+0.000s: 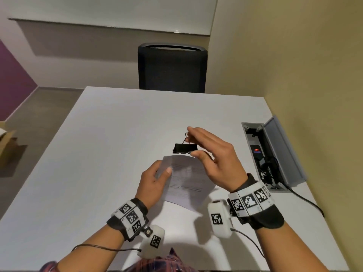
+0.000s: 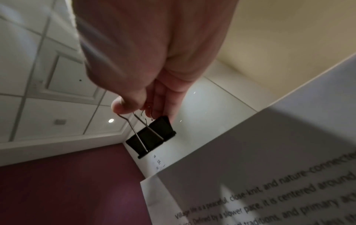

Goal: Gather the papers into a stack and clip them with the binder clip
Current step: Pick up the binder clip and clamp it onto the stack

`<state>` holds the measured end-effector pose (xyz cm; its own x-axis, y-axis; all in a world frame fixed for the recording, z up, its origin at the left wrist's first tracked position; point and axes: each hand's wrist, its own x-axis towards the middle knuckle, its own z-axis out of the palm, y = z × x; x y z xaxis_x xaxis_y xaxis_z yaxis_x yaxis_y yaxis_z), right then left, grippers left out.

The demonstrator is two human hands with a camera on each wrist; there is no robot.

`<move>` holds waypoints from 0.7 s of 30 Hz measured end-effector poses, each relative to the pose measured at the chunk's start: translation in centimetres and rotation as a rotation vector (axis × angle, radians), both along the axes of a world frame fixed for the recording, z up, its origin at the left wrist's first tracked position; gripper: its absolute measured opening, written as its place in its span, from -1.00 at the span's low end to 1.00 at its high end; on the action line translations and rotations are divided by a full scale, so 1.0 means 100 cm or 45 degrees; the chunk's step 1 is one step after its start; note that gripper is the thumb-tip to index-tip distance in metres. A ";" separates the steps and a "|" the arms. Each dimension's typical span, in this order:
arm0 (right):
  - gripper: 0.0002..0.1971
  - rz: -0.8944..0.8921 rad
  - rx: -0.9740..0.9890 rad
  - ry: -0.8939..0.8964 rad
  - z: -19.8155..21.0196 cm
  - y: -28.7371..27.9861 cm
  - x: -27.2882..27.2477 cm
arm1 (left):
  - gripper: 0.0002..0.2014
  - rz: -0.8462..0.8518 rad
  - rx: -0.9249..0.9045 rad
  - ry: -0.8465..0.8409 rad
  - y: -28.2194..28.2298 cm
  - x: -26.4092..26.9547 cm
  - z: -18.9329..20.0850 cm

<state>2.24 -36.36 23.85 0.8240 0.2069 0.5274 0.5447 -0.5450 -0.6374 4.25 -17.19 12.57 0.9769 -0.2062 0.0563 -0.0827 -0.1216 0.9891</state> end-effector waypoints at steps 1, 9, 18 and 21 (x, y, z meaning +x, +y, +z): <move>-0.57 0.010 -0.021 -0.002 -0.001 0.001 0.002 | -0.84 0.013 0.008 -0.004 0.002 0.000 0.000; -0.63 0.045 -0.077 -0.041 -0.002 0.008 0.014 | -0.65 0.084 0.084 -0.086 0.018 0.011 0.000; -0.67 0.031 0.036 -0.038 -0.002 0.019 0.014 | -0.85 0.080 0.131 -0.117 0.018 0.012 0.003; -0.69 0.012 0.106 -0.016 -0.002 0.021 0.011 | -0.70 0.098 0.086 -0.083 0.019 0.008 0.003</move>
<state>3.39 -34.29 23.67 0.8156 0.1693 0.5532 0.5576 -0.4851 -0.6736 5.06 -15.30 12.83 0.9847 -0.1360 0.1090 -0.1346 -0.1962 0.9713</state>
